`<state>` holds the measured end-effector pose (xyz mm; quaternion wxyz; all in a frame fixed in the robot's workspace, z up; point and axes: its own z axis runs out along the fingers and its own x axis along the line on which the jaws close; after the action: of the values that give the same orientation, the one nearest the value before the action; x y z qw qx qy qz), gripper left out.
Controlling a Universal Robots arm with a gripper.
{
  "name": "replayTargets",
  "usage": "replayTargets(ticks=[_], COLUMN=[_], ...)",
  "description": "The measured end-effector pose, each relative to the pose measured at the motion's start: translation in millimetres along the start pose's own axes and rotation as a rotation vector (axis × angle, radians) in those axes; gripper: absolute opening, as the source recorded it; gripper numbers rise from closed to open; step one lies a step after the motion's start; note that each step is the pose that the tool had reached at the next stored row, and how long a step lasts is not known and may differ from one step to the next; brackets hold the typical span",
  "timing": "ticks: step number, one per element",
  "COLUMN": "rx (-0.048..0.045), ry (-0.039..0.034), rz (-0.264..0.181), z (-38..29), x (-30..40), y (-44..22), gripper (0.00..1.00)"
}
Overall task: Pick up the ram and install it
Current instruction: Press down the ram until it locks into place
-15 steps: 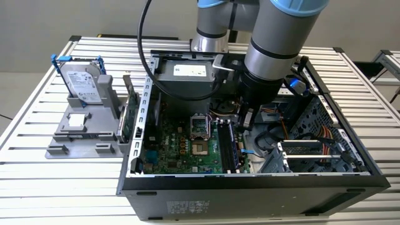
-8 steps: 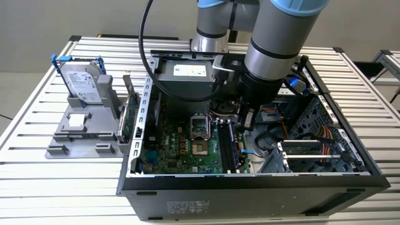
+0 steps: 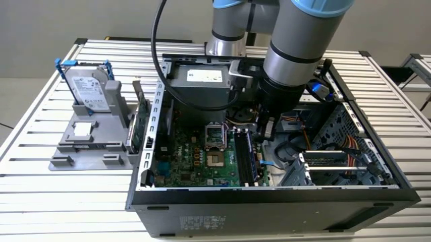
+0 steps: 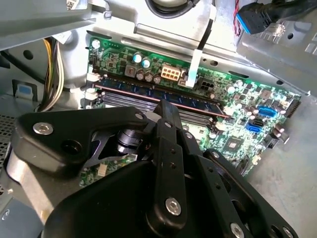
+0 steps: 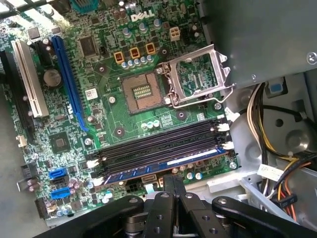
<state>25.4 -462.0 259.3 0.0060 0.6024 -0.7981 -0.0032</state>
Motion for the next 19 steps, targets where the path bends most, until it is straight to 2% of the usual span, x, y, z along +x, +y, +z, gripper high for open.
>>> replayTargets(ticks=[19], rx=[0.0016], ry=[0.0047], rz=[-0.094], z=[0.0], x=[0.1], y=[0.5], gripper=[0.00])
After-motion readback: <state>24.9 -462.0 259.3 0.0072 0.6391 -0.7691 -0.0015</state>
